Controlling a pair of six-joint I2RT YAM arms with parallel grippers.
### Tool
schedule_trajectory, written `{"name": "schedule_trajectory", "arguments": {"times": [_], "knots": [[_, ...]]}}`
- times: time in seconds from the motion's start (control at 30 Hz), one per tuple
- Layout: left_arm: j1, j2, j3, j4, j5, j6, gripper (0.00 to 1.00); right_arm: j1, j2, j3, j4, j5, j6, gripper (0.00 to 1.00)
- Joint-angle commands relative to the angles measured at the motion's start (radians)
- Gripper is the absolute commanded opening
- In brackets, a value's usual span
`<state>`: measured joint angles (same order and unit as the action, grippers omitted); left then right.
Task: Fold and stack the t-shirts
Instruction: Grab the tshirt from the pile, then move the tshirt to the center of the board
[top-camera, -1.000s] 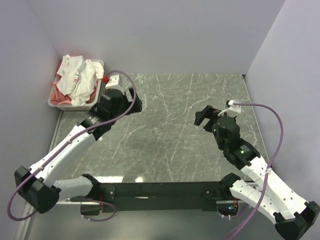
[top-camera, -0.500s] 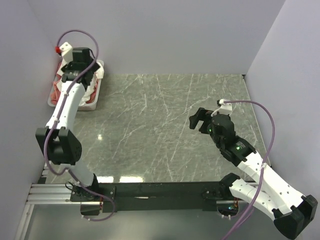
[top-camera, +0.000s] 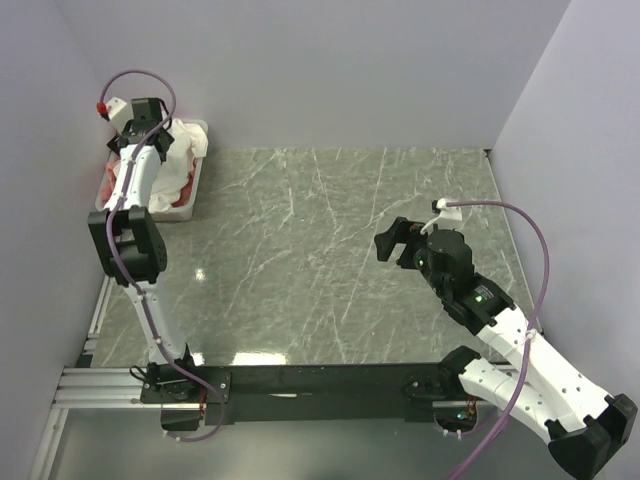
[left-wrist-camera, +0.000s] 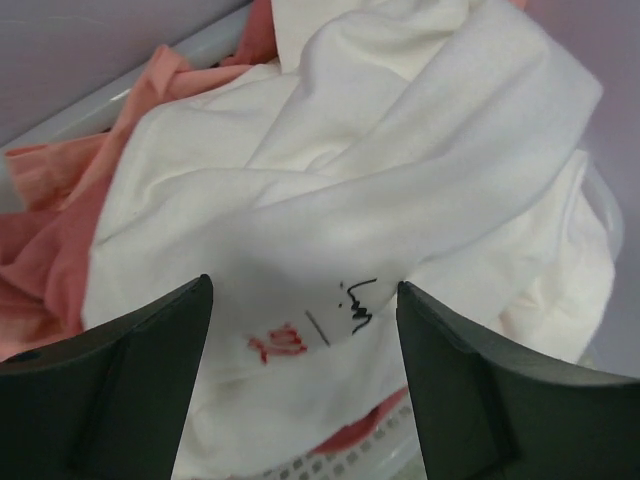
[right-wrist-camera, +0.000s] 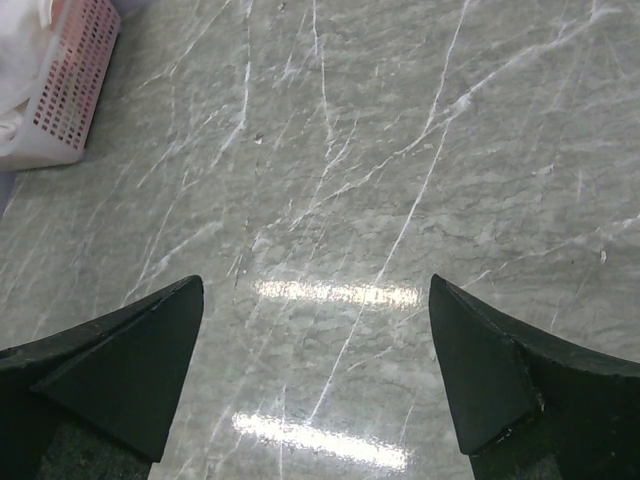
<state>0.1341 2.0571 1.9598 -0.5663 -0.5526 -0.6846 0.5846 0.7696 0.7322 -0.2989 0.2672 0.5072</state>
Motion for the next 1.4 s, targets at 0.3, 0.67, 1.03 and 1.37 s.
{"name": "schedule_trajectory", "arguments": {"times": [0.3,0.67,1.03,1.37], "knots": [[0.027,0.048,0.108,0.034,0.029,0.033,0.05,0.003,-0.026,-0.016,0.058,-0.04,-0.016,0.99],[0.024,-0.26,0.102,0.065,0.174,0.068,0.0,0.001,-0.055,-0.013,0.06,-0.056,-0.016,0.99],[-0.16,-0.547,0.1,0.105,0.276,0.118,0.0,0.001,-0.029,0.025,0.072,-0.054,-0.027,0.99],[-0.537,-0.727,0.001,0.213,0.261,0.157,0.0,0.001,-0.03,0.067,0.057,-0.042,-0.032,0.99]]}}
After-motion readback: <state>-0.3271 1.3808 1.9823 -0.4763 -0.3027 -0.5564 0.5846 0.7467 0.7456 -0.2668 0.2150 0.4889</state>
